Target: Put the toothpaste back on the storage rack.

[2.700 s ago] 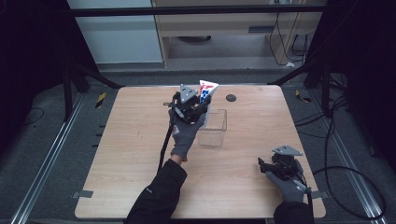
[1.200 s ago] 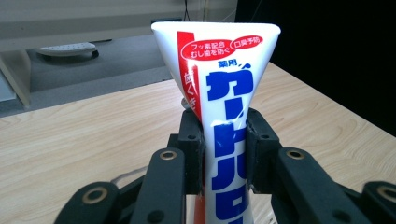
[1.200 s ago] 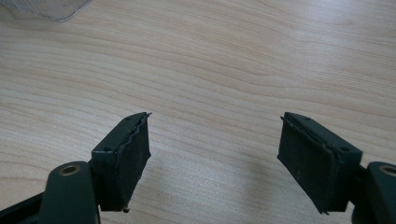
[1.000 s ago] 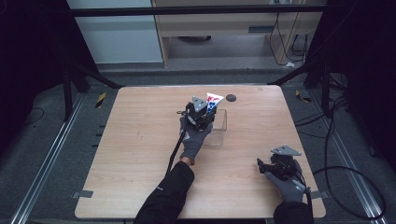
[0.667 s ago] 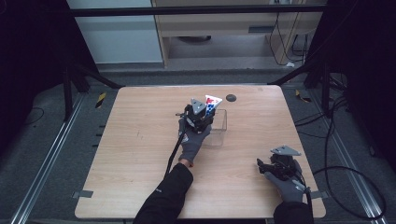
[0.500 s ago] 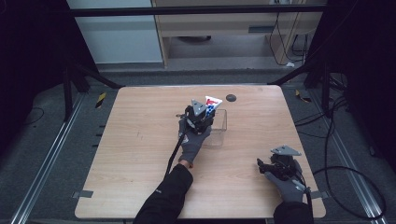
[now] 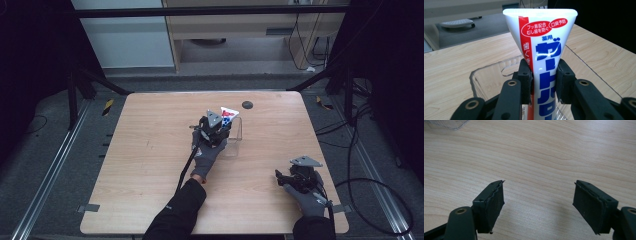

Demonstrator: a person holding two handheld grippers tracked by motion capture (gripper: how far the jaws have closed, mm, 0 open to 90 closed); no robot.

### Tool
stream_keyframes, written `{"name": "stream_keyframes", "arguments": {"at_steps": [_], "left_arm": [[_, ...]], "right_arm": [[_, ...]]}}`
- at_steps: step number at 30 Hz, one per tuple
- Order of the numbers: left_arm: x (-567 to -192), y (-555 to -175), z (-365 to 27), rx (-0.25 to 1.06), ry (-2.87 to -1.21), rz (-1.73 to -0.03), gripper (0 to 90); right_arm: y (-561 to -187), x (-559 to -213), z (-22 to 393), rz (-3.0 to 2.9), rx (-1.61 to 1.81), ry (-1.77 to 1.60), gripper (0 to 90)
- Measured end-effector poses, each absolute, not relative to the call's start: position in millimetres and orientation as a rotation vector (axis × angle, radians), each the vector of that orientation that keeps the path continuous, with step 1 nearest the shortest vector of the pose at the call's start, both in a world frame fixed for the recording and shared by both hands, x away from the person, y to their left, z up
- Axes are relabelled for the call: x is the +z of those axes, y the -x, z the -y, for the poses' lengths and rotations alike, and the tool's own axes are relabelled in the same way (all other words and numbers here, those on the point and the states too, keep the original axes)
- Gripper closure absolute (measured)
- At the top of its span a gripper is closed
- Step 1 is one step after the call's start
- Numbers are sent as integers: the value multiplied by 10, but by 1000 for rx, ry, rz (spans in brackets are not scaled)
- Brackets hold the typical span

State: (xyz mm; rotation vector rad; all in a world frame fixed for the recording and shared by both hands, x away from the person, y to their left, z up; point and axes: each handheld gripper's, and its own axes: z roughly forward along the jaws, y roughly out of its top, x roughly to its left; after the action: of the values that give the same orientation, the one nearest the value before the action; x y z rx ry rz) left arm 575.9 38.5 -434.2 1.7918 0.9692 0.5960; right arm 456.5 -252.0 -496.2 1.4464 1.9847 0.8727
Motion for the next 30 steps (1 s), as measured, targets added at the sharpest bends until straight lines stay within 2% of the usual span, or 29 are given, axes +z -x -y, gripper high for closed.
{"name": "stream_keyframes", "arguments": {"at_steps": [12,20,30], "left_arm": [[-4281,-5711,-421,569,-1802,-952,485],[-3977,-5498,-662,563,-1732,-883,446],[-3794,-5206,-1029,551,-1795,-839,409]], "right_arm": [[-4565,-4963,2520,-1985,872,-1444,239],[-4562,-4957,2525,-1976,869,-1443,235],[-4542,-4931,2534,-1958,879,-1443,228]]}}
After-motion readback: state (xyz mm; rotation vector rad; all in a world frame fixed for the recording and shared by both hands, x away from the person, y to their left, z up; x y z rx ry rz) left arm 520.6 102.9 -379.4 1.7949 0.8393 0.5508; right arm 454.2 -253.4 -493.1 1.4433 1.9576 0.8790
